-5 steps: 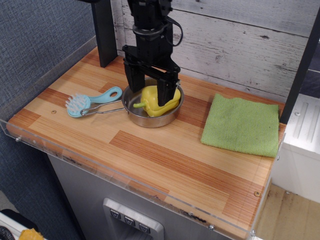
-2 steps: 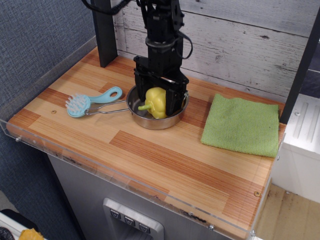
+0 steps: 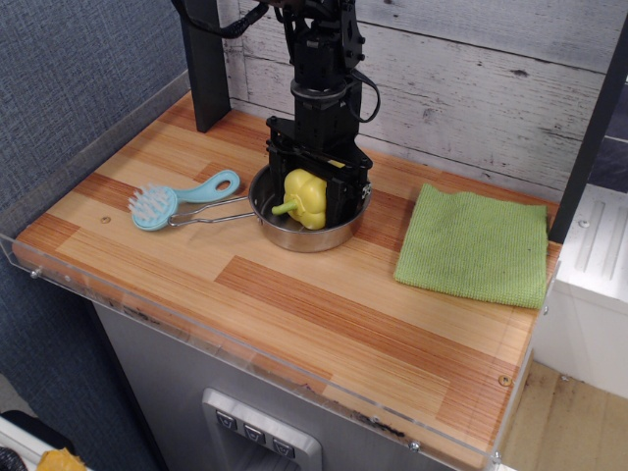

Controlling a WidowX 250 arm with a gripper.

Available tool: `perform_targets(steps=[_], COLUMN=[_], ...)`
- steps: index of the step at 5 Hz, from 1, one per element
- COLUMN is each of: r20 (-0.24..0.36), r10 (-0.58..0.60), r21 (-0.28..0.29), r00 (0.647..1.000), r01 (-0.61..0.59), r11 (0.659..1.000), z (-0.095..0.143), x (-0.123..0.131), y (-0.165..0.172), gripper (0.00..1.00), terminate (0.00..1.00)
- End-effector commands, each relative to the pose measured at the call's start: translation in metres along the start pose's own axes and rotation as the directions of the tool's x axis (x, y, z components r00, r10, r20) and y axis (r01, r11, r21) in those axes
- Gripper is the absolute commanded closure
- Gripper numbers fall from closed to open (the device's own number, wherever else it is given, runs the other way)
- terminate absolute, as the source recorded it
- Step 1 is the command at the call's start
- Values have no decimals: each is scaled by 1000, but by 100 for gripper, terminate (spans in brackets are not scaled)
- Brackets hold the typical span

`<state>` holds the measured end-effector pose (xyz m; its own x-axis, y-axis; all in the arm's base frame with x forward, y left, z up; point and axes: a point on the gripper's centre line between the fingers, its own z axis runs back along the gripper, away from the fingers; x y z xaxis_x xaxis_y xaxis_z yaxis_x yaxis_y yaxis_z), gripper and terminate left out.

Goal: Hold the yellow capsicum from steel pan and place it on the corner of the table.

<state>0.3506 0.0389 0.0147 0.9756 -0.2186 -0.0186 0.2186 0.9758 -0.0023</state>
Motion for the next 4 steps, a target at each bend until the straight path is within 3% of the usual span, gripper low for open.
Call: perform_targets(steps=[1, 2, 3, 4], r20=[178, 262, 250, 169], r10=[-12, -39, -54, -47], r21=[61, 90, 69, 21], r00=[984, 964, 967, 985], r01=[2, 16, 38, 44], r11=[998, 996, 997, 999], z=[62, 93, 98, 78], x=[-9, -22, -41, -66], y=[1, -11, -37, -52], gripper=[100, 100, 100, 100], terminate=[0, 0, 0, 0])
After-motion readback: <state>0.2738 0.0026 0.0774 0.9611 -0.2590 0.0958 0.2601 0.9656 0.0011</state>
